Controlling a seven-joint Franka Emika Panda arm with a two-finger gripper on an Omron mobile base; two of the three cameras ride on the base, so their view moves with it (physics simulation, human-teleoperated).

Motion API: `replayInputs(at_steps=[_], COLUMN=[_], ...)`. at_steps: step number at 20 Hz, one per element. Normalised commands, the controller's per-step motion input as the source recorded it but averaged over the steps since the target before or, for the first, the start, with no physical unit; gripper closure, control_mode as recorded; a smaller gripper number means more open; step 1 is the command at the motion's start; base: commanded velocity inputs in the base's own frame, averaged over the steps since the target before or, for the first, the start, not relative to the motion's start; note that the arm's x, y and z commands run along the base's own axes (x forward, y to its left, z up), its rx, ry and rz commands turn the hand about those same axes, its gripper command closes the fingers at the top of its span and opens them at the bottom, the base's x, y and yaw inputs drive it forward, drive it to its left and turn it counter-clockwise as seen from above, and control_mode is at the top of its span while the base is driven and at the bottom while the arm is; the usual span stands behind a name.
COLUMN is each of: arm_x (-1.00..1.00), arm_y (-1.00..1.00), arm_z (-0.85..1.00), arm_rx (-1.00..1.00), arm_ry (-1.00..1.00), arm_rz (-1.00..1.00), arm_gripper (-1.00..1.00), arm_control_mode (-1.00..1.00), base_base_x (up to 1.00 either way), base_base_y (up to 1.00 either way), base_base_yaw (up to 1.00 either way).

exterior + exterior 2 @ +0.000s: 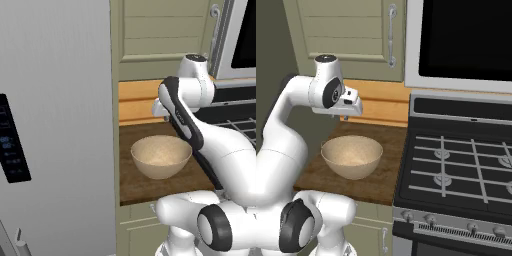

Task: Open the cabinet, pick up the bread from the cabinet and place it in the basket. Then move the basket to the dining counter.

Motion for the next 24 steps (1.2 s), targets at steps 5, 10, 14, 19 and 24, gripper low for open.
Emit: replayInputs(at_steps=[5, 10, 14, 19, 24], arm_x=[-0.22, -0.35, -0.51, -0.47, -0.18], arm_y=[-0.13, -0.36, -0.36, -0.27, -0.19], arm_z=[0.22, 0.69, 0.65, 0.55, 0.46], arm_rx=[0.00, 0.00, 0.00, 0.00, 0.00], arm_ry=[0.00, -0.03, -0.08, -0.33, -0.42], arm_rz=[0.00, 0.00, 0.00, 0.00, 0.00], arm_gripper=[-1.00, -1.00, -1.00, -1.00, -1.00], arm_control_mode=[-1.00, -1.00, -1.00, -1.00, -1.00], base_base_x=[0.00, 0.00, 0.00, 0.00, 0.00], base_base_y=[0.00, 0.00, 0.00, 0.00, 0.00], base_base_yaw=[0.00, 0.00, 0.00, 0.00, 0.00])
